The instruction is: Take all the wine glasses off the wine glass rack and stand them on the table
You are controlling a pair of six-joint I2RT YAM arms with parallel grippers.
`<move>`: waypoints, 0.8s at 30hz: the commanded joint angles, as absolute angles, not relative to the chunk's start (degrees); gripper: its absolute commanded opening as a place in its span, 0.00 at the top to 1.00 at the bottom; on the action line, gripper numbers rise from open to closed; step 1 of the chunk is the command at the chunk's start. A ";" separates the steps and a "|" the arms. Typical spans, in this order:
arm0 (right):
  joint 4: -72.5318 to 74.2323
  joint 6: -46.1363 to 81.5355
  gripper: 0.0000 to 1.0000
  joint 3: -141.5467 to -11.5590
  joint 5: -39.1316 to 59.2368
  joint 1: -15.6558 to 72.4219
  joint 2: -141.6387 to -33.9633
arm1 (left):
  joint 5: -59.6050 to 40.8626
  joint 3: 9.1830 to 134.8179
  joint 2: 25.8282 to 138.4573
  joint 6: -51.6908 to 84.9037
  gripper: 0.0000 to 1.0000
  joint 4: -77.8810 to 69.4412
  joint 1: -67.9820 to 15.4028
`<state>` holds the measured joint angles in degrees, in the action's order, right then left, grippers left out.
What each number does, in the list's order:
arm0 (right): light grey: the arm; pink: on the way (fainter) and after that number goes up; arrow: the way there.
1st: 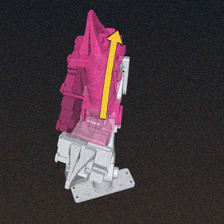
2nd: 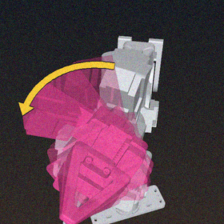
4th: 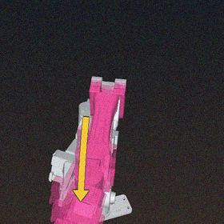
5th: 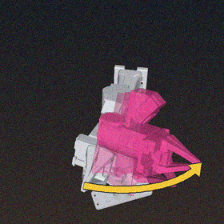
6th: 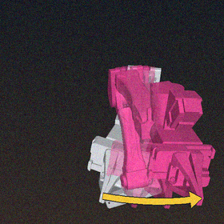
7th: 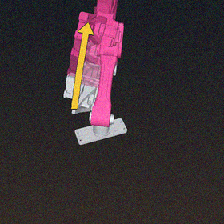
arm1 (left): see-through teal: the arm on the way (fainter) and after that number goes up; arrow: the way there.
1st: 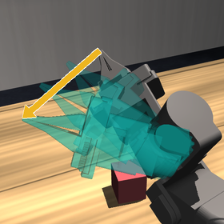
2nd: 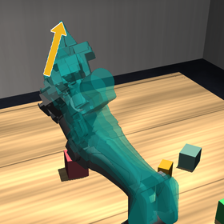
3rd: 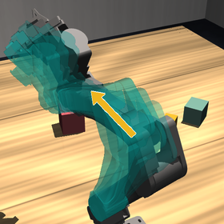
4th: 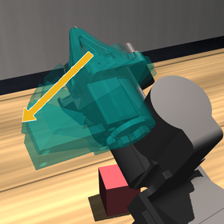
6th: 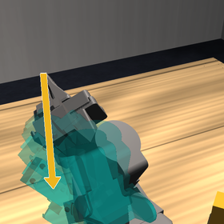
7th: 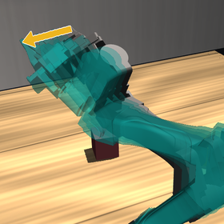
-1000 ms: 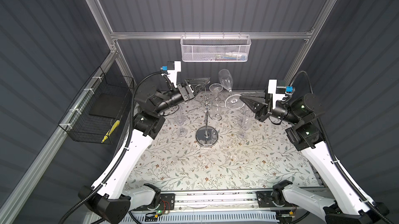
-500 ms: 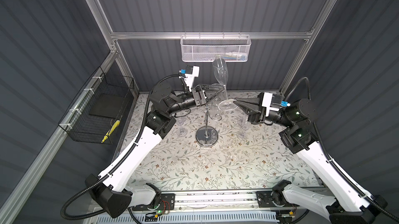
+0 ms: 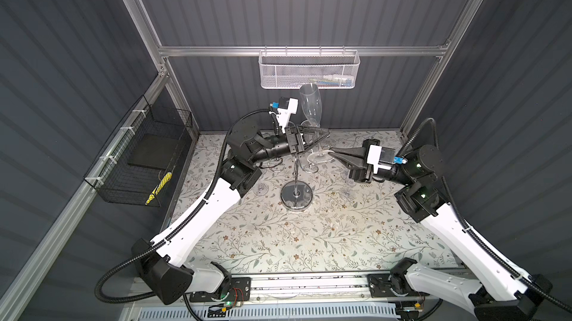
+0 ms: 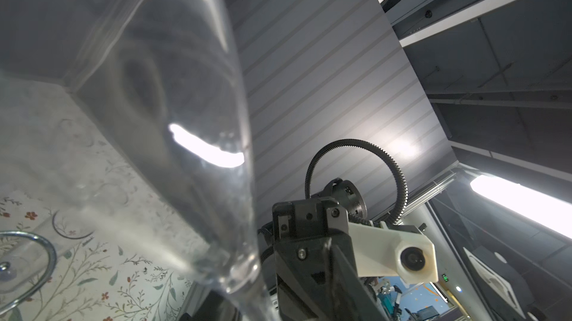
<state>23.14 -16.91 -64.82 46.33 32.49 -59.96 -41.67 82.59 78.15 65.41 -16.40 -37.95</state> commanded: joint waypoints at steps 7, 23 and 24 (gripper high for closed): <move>23.40 -21.50 1.00 -64.24 46.67 33.28 -58.71 | -42.28 82.40 77.94 66.44 0.91 -19.41 -38.58; 11.83 5.17 0.01 -74.71 21.69 33.31 -56.77 | -32.10 91.54 74.80 25.80 1.00 7.23 -38.52; 10.12 7.50 0.01 -76.85 21.06 33.31 -57.74 | -31.47 91.92 74.74 22.65 1.00 8.65 -38.58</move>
